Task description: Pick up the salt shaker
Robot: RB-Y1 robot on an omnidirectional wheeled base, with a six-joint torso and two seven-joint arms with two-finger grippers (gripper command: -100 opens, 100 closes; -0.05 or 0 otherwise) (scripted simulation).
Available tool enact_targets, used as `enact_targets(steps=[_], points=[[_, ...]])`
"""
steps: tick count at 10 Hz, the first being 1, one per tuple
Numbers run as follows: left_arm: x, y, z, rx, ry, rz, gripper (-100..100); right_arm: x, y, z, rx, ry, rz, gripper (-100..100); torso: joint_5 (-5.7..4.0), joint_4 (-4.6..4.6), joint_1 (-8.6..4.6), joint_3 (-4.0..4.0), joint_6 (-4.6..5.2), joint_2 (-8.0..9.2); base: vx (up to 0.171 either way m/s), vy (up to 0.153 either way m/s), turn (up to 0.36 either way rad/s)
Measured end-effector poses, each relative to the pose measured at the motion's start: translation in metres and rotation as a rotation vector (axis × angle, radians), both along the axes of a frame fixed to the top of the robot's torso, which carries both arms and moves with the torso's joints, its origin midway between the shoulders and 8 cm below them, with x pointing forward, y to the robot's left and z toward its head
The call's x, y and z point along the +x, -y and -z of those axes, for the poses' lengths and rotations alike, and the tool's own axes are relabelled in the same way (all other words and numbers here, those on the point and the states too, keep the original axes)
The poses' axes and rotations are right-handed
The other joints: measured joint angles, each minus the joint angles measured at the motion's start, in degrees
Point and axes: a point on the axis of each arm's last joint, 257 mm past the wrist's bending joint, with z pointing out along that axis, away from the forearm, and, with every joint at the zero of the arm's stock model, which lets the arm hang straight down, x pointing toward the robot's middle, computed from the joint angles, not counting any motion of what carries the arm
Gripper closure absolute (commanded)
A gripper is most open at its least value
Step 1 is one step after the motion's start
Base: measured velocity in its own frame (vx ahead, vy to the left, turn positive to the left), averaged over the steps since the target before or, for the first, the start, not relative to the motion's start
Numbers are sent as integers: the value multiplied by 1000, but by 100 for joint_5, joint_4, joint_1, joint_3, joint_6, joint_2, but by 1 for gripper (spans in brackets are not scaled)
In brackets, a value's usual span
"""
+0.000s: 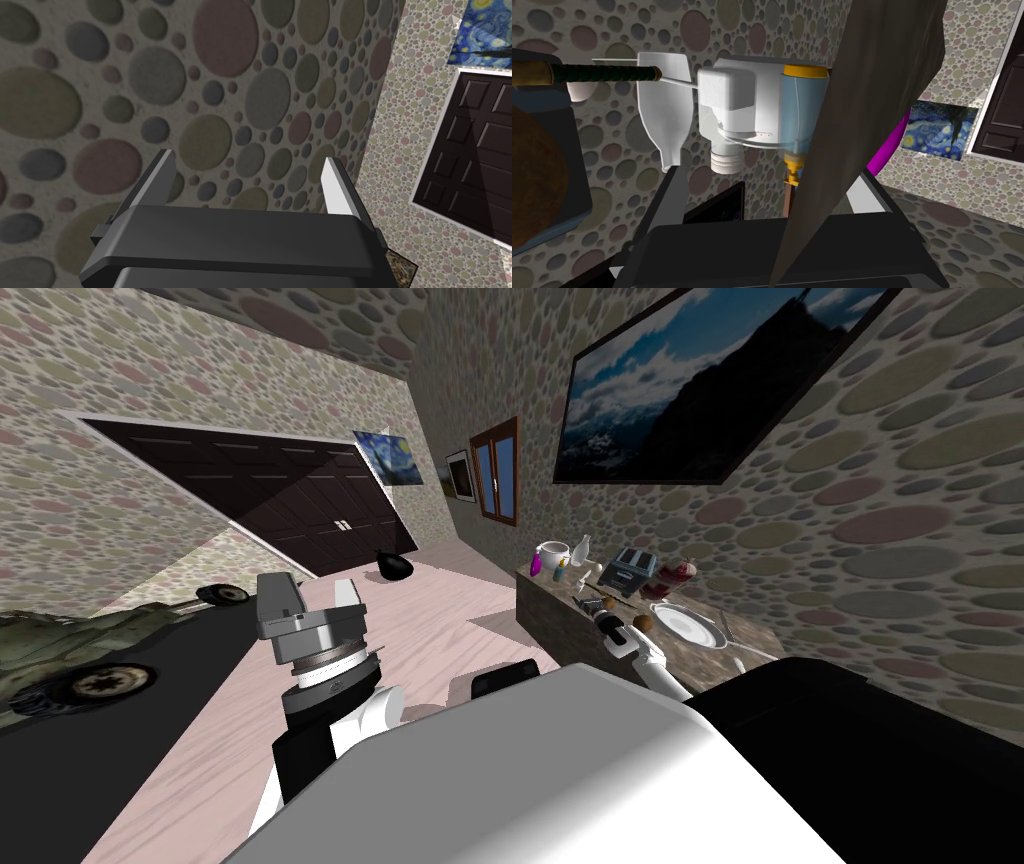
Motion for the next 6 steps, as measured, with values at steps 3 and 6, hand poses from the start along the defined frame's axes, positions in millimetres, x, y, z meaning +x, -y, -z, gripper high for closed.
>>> enact_targets(steps=[3, 6], points=[[0, 0, 0, 0, 0, 0, 0, -4, 29, -2, -109, -50, 20, -100, -3, 2, -13, 6, 0, 11, 77, 42, -14], [0, 0, 0, 0, 0, 0, 0, -3, 59, -7, -212, -91, 34, -100, -1, 0, -4, 0, -1, -1, 91, 52, -17]])
